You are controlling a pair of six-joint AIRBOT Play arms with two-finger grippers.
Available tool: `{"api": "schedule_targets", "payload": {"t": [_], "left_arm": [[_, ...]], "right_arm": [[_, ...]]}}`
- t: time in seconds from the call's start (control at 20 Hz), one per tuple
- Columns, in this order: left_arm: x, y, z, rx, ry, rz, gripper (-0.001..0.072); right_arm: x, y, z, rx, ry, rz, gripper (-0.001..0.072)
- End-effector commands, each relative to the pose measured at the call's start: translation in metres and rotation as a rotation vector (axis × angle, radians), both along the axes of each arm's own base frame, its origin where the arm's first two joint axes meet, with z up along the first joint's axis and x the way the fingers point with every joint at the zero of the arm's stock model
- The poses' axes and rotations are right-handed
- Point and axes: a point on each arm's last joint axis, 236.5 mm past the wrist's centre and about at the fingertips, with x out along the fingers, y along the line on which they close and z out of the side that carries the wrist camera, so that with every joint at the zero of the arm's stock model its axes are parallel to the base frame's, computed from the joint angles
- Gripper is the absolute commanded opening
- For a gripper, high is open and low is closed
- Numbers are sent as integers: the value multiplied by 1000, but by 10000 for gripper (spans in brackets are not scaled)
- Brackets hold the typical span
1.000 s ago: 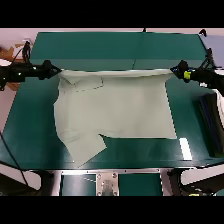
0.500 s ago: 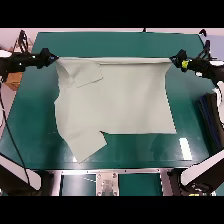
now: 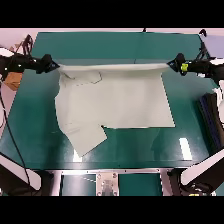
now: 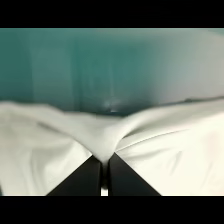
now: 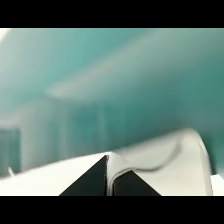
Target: Fold the shirts.
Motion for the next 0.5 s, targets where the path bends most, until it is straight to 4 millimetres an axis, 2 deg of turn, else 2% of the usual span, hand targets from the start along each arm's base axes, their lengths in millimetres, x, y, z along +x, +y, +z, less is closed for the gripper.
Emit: {"api": "schedule_targets", "payload": {"t": [0.0, 0.25, 0.45], "left_arm": [[-36, 7, -34, 75, 174, -51, 29], [-64, -11, -68, 47, 283, -88, 29], [-67, -17, -70, 48, 293, -103, 29]], "right_arm": [[-41, -4, -35, -91, 193, 72, 12], [-62, 1, -50, -83, 271, 104, 12], [-85, 3, -65, -97, 354, 135, 12]]}}
